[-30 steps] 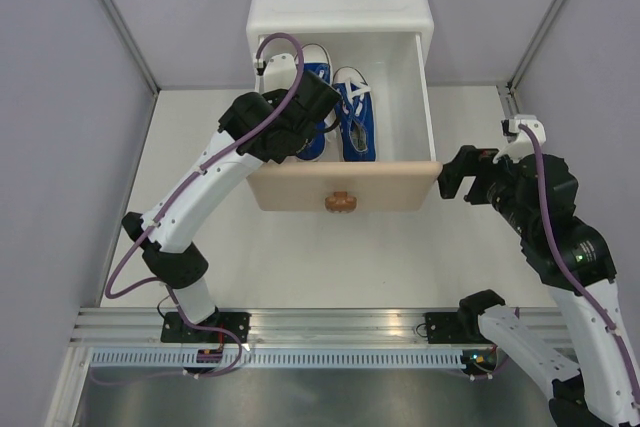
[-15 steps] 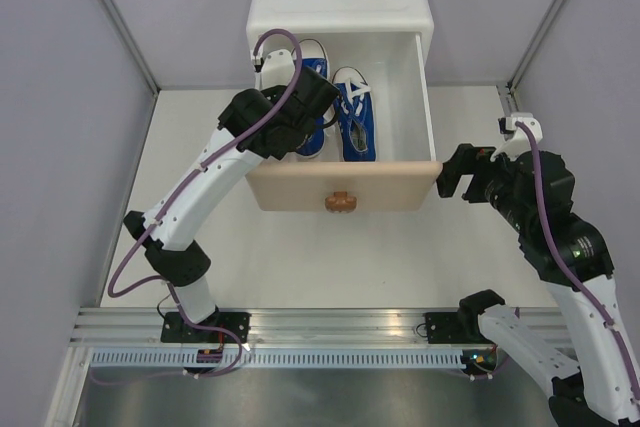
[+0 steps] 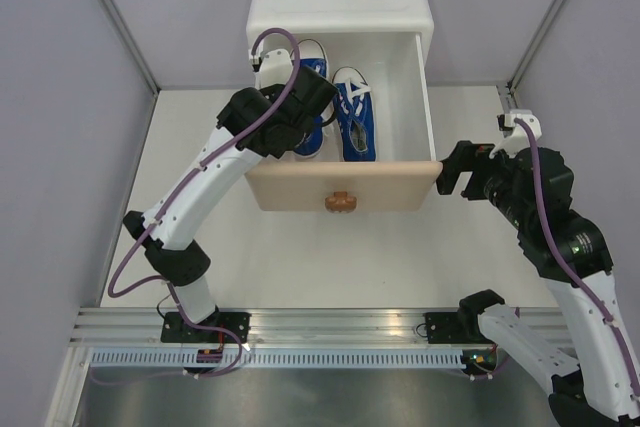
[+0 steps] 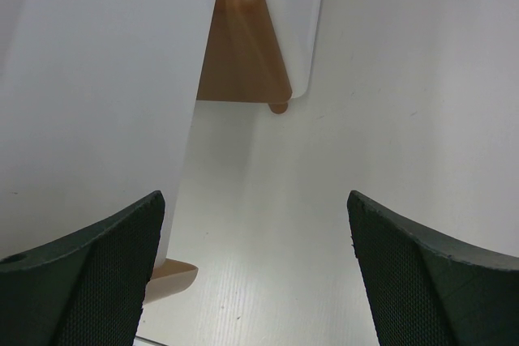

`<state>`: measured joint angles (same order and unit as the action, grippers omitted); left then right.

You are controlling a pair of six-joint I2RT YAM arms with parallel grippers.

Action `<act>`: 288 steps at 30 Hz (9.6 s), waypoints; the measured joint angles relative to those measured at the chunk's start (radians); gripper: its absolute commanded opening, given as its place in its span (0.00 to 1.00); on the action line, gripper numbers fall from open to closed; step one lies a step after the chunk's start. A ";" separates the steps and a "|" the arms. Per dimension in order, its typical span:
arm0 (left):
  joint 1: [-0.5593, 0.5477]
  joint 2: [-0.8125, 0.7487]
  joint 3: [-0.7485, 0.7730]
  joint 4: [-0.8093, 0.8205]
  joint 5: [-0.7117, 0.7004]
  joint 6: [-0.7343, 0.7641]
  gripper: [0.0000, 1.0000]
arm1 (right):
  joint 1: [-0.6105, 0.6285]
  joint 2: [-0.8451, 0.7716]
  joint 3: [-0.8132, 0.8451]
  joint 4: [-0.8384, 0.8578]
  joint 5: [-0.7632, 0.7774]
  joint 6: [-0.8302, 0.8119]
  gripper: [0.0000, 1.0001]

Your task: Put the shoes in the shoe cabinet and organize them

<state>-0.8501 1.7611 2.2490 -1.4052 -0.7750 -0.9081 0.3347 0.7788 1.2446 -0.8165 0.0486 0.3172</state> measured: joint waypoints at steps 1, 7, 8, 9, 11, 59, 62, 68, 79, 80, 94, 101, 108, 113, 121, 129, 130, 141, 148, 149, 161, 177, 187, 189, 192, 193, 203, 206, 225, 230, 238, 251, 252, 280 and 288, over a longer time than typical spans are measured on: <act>0.004 0.000 -0.001 0.000 0.001 0.000 0.04 | 0.000 0.003 0.002 0.000 0.000 0.000 0.97; 0.034 -0.001 -0.027 0.001 0.008 -0.008 0.06 | 0.000 0.030 0.019 0.001 -0.011 0.001 0.97; 0.035 -0.002 -0.029 0.001 0.009 -0.008 0.06 | 0.000 0.035 0.019 0.001 -0.012 0.001 0.97; 0.035 -0.004 -0.031 0.002 0.010 -0.008 0.06 | 0.000 0.037 0.020 0.001 -0.015 0.001 0.97; 0.037 -0.008 -0.038 0.009 0.013 -0.008 0.07 | 0.000 0.042 0.020 0.002 -0.018 0.001 0.97; 0.041 -0.025 -0.040 0.023 0.060 -0.007 0.05 | 0.000 0.045 0.032 0.015 0.001 -0.007 0.97; 0.042 -0.026 -0.040 0.023 0.060 -0.007 0.05 | 0.000 0.045 0.034 0.016 0.001 -0.007 0.97; 0.042 -0.032 -0.040 0.023 0.062 -0.006 0.04 | 0.002 0.046 0.035 0.016 0.007 -0.011 0.97; 0.041 -0.080 -0.040 0.023 0.104 0.019 0.02 | 0.018 0.053 0.035 0.016 0.035 -0.026 0.97; 0.041 -0.085 -0.040 0.023 0.107 0.021 0.02 | 0.020 0.055 0.035 0.016 0.037 -0.027 0.97; 0.041 -0.100 -0.047 0.022 0.154 0.053 0.16 | 0.024 0.058 0.035 0.017 0.057 -0.036 0.97; 0.041 -0.103 -0.046 0.033 0.159 0.069 0.36 | 0.024 0.051 0.035 0.033 0.062 -0.039 0.97; 0.041 -0.108 -0.016 0.067 0.163 0.080 0.51 | 0.024 0.041 0.035 0.046 0.066 -0.049 0.97; 0.040 -0.111 -0.003 0.083 0.179 0.092 0.66 | 0.024 0.038 0.035 0.046 0.074 -0.053 0.97; 0.036 -0.116 -0.002 0.099 0.224 0.127 0.77 | 0.024 0.035 0.035 0.053 0.088 -0.060 0.97; 0.035 -0.150 -0.002 0.150 0.264 0.176 0.87 | 0.026 0.026 0.035 0.054 0.100 -0.062 0.97; 0.035 -0.156 -0.002 0.163 0.266 0.181 0.89 | 0.026 0.025 0.035 0.054 0.100 -0.063 0.97; 0.042 -0.197 -0.002 0.293 0.287 0.278 0.92 | 0.028 0.006 0.035 0.061 0.103 -0.064 0.97; 0.048 -0.200 -0.002 0.360 0.320 0.343 0.94 | 0.028 -0.013 0.038 0.061 0.095 -0.078 0.97; 0.048 -0.202 -0.002 0.370 0.326 0.351 0.94 | 0.028 -0.016 0.040 0.061 0.094 -0.079 0.97; 0.048 -0.305 -0.051 0.443 0.360 0.439 0.95 | 0.028 -0.034 0.050 0.055 0.037 -0.100 0.97; 0.048 -0.779 -0.428 0.507 0.379 0.557 0.95 | 0.028 -0.131 0.152 -0.040 -0.094 -0.209 0.98; 0.049 -1.063 -0.772 0.504 0.463 0.562 0.94 | 0.028 -0.163 0.087 -0.044 -0.316 -0.220 0.98; 0.049 -1.067 -0.821 0.502 0.494 0.571 0.94 | 0.028 -0.162 0.069 -0.036 -0.341 -0.217 0.98; 0.048 -1.063 -0.875 0.502 0.549 0.590 0.94 | 0.028 -0.155 0.055 -0.021 -0.372 -0.216 0.98; 0.048 -1.063 -0.887 0.502 0.559 0.596 0.94 | 0.028 -0.152 0.052 -0.014 -0.380 -0.214 0.98; 0.048 -1.028 -0.954 0.544 0.594 0.623 0.94 | 0.028 -0.109 0.023 0.062 -0.436 -0.192 0.98; 0.048 -0.998 -0.961 0.559 0.587 0.623 0.94 | 0.028 -0.097 0.020 0.084 -0.439 -0.183 0.98; 0.029 -0.884 -0.945 0.637 0.589 0.618 0.93 | 0.039 -0.029 0.022 0.174 -0.379 -0.157 0.98; 0.023 -0.859 -0.941 0.660 0.560 0.618 0.93 | 0.047 -0.013 0.026 0.186 -0.357 -0.149 0.98; 0.027 -0.735 -0.901 0.796 0.391 0.629 0.94 | 0.037 0.089 0.026 0.339 -0.204 -0.125 0.98; 0.063 -0.602 -0.852 0.940 0.331 0.646 1.00 | 0.036 0.228 0.066 0.513 -0.023 -0.132 0.98; 0.086 -0.581 -0.846 0.965 0.302 0.646 1.00 | 0.036 0.247 0.067 0.532 -0.007 -0.132 0.98; 0.372 -0.391 -0.759 1.044 0.370 0.610 1.00 | 0.034 0.509 0.065 0.712 0.158 -0.133 0.98; 0.388 -0.502 -0.857 1.036 0.385 0.601 1.00 | 0.034 0.404 0.062 0.618 0.172 -0.135 0.98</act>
<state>-0.4622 1.2587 1.3922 -0.3695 -0.3901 -0.3073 0.3683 1.1824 1.3064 -0.1982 0.2207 0.1825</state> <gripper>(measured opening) 0.995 0.979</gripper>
